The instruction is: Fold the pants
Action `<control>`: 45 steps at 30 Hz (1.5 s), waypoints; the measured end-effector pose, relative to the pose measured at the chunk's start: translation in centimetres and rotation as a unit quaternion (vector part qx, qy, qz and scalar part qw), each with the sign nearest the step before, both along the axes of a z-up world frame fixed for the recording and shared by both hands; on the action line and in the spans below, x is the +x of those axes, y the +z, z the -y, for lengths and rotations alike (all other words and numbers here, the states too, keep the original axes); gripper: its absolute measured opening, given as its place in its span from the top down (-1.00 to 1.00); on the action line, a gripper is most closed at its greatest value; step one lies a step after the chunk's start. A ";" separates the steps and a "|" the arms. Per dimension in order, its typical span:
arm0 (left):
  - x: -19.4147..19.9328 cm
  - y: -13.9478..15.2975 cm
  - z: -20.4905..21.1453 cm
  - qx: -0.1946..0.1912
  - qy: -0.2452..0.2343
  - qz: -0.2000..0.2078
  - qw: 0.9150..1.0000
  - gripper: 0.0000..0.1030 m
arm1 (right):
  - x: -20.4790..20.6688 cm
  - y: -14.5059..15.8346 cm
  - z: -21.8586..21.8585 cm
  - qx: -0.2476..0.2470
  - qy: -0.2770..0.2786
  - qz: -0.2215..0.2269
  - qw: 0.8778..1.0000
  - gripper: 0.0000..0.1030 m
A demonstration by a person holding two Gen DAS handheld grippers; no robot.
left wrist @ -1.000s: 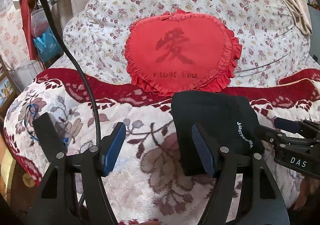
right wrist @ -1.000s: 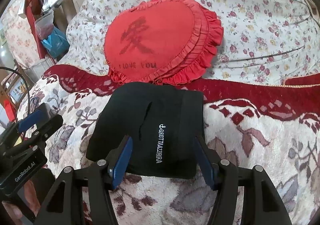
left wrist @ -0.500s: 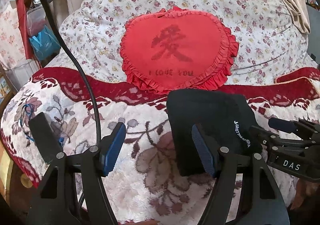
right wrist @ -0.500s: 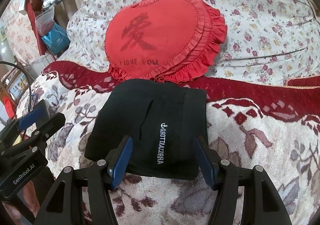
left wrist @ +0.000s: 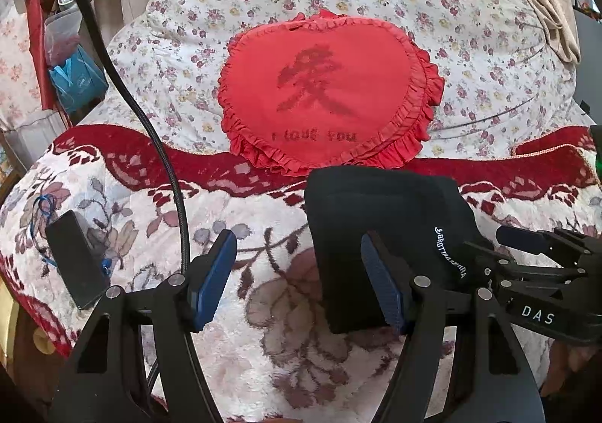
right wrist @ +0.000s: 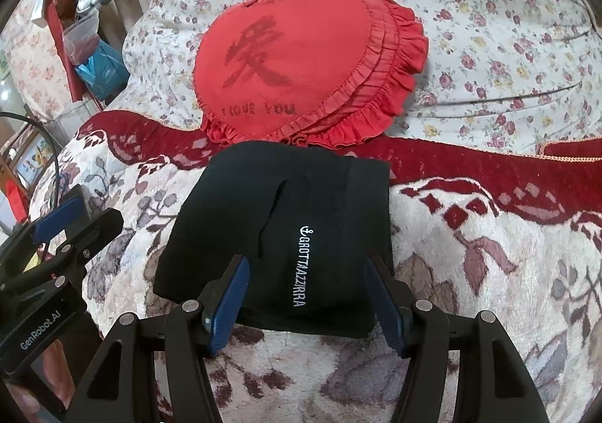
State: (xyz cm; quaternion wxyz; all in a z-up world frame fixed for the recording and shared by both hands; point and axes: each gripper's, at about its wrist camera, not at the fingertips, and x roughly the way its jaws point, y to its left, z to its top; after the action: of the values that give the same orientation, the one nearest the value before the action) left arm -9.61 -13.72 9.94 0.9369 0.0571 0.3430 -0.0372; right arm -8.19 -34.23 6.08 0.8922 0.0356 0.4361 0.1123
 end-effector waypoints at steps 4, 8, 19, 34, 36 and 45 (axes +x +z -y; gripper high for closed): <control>0.1 -0.3 -0.1 -0.005 0.000 -0.005 1.000 -0.34 | 0.0 -0.2 -0.1 0.002 0.000 -0.003 1.000 -0.19; 0.1 -0.4 -0.1 -0.006 0.002 -0.008 1.000 -0.34 | 0.1 -0.1 -0.2 0.001 0.003 -0.003 1.000 -0.19; 0.0 -0.5 0.0 -0.005 0.000 -0.008 1.000 -0.34 | 0.1 -0.3 -0.1 0.001 0.001 -0.007 1.000 -0.19; -0.1 -0.5 0.1 -0.009 0.001 -0.010 1.000 -0.34 | 0.0 -0.5 -0.1 0.003 0.003 -0.010 1.000 -0.20; 0.0 -0.5 0.0 -0.008 0.001 -0.010 1.000 -0.34 | 0.0 -0.5 -0.2 0.003 0.002 -0.010 1.000 -0.20; -0.1 -0.7 -0.1 -0.013 0.013 -0.015 1.000 -0.34 | 0.1 -0.9 -0.2 0.005 -0.001 -0.017 1.000 -0.20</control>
State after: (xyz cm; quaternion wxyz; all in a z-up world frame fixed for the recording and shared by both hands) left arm -9.72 -13.62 9.28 0.9327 0.0402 0.3570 -0.0302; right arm -8.10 -34.00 5.13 0.8846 0.0424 0.4506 0.1127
